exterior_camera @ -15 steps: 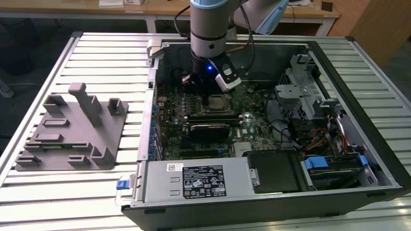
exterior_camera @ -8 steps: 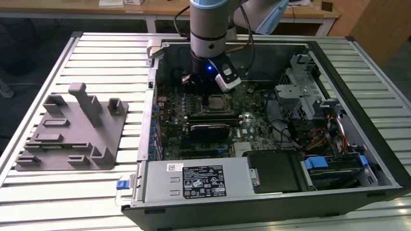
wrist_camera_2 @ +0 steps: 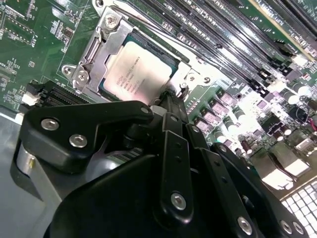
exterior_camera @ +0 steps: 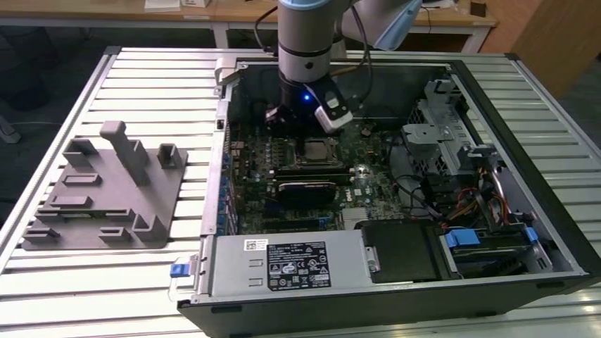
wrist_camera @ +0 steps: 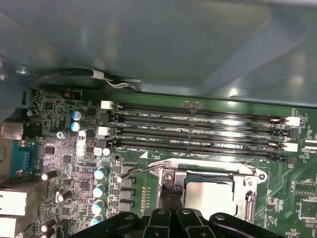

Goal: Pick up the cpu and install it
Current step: 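Close the cpu cover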

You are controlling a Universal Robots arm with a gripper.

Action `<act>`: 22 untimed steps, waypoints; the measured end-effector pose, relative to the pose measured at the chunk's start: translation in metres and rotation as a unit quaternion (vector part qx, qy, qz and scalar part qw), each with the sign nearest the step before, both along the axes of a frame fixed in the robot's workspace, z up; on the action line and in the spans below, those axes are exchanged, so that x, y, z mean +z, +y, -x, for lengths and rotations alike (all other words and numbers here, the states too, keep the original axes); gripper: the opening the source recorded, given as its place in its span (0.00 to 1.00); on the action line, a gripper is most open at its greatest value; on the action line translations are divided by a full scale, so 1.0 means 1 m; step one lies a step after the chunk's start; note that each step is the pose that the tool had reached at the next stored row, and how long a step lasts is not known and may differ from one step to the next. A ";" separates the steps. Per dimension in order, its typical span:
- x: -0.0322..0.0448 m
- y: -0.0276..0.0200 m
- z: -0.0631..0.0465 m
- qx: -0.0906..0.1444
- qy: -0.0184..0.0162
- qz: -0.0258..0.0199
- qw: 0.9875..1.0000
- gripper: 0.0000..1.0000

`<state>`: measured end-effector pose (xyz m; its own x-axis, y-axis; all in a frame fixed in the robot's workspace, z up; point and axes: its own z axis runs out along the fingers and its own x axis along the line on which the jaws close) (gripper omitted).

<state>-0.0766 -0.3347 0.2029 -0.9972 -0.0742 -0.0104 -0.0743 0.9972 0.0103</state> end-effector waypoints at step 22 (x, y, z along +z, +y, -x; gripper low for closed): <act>0.0232 0.0000 -0.001 0.000 -0.001 0.001 1.000 0.11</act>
